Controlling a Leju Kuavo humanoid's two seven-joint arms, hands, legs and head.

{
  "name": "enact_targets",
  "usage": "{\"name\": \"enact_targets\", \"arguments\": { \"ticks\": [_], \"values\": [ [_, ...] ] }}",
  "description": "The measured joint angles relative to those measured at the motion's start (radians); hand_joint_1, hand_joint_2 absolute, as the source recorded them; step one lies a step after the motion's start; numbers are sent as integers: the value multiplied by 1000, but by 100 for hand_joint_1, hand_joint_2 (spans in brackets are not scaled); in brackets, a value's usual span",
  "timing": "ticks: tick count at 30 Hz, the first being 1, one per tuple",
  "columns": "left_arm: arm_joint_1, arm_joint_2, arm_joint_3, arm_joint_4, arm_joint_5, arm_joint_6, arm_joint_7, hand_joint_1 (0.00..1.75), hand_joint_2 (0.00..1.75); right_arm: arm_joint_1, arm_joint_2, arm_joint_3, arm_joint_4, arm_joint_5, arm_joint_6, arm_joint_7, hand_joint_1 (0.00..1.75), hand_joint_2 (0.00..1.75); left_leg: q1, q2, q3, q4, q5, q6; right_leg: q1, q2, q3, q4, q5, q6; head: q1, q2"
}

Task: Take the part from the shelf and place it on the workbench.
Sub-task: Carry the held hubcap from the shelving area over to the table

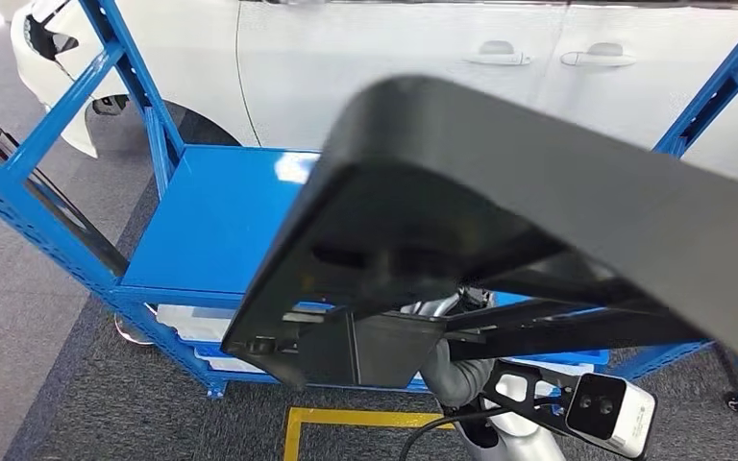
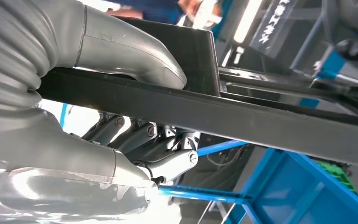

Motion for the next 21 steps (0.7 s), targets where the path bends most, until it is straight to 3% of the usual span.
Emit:
{"name": "enact_targets", "arguments": {
  "ticks": [1, 2, 4, 5, 6, 7, 8, 9, 11, 13, 15, 16, 18, 20, 21],
  "values": [
    [-1, 2, 0, 0, 0, 2, 1, 0, 175, 2, -1, 0, 0, 5, -13, 0, 175, 175, 1, 2, -8, -2, 11, 7, -1, 1, -8, 11, -14, 5, 1, 0],
    [-3, 4, 0, 0, -1, 4, 1, 0, 175, 2, -2, 0, 0, 11, -25, 0, 175, 175, 3, 5, -19, -4, 23, 14, -2, 2, -21, 39, -46, 10, 2, 0],
    [-6, 9, 0, 0, -8, 3, 1, 0, 175, 3, -4, 0, 2, 19, -41, 0, 175, 175, 3, 8, -44, -4, 43, 22, -6, 2, -57, 152, -147, 18, 6, 0],
    [-7, 12, 0, 0, -12, 1, 1, 0, 175, 3, -5, 1, 3, 20, -44, 0, 175, 175, 2, 9, -57, -3, 53, 22, -7, 2, -71, 219, -186, 22, 7, 0],
    [-7, 15, -1, 0, -17, -3, 1, 0, 175, 4, -8, 2, 6, 17, -44, 0, 175, 175, 1, 9, -71, -2, 62, 22, -8, 2, -74, 267, -203, 24, 7, 0],
    [-7, 18, -1, 0, -22, -6, 1, 0, 175, 5, -11, 2, 9, 12, -40, 0, 175, 175, 1, 9, -84, -1, 71, 20, -8, 2, -63, 286, -199, 25, 7, 0],
    [-7, 21, -2, 0, -26, -10, 1, 0, 175, 6, -13, 3, 12, 5, -33, 0, 175, 175, 1, 9, -97, 1, 80, 18, -8, 2, -32, 264, -178, 23, 7, 0],
    [-7, 23, -2, 0, -30, -11, 1, 0, 175, 6, -16, 3, 13, -3, -18, 0, 175, 175, 1, 9, -107, 4, 87, 16, -7, 2, 16, 208, -153, 19, 7, 0],
    [-7, 27, -3, 0, -35, -8, -2, 0, 175, 6, -18, 0, 10, -16, 23, 0, 175, 175, -1, 9, -122, 9, 100, 9, -4, 3, 121, 63, -142, 7, 6, 0],
    [-7, 32, -3, 0, -36, -3, -9, 0, 175, 8, -19, -7, 2, -23, 70, 0, 175, 175, -1, 8, -126, 9, 113, -2, 3, 3, 165, -11, -152, -6, 8, 0],
    [-6, 39, -3, 0, -36, -2, -21, 0, 175, 13, -20, -19, -5, -25, 104, 0, 175, 175, 0, 8, -128, 7, 123, -15, 5, 1, 159, -20, -140, -20, 11, 0],
    [-4, 43, -3, 0, -35, -2, -26, 0, 175, 17, -19, -26, -7, -25, 117, 0, 175, 175, 1, 7, -134, 14, 113, -20, 4, -1, 153, -22, -132, -29, 12, 0],
    [-1, 48, -3, 0, -33, -5, -35, 0, 175, 26, -14, -40, -14, -21, 139, 0, 175, 175, 3, 7, -161, 82, 42, -28, 1, -4, 134, -26, -111, -44, 11, 0],
    [1, 52, -3, 0, -33, -10, -38, 0, 175, 34, -10, -52, -20, -16, 151, 0, 175, 175, 4, 7, -200, 216, -51, -34, 3, -5, 107, -24, -90, -49, 10, 0],
    [1, 54, -3, 0, -33, -12, -39, 0, 175, 39, -9, -58, -23, -14, 154, 0, 175, 175, 4, 7, -210, 275, -73, -37, 4, -5, 93, -22, -80, -49, 10, 0]
  ]
}}
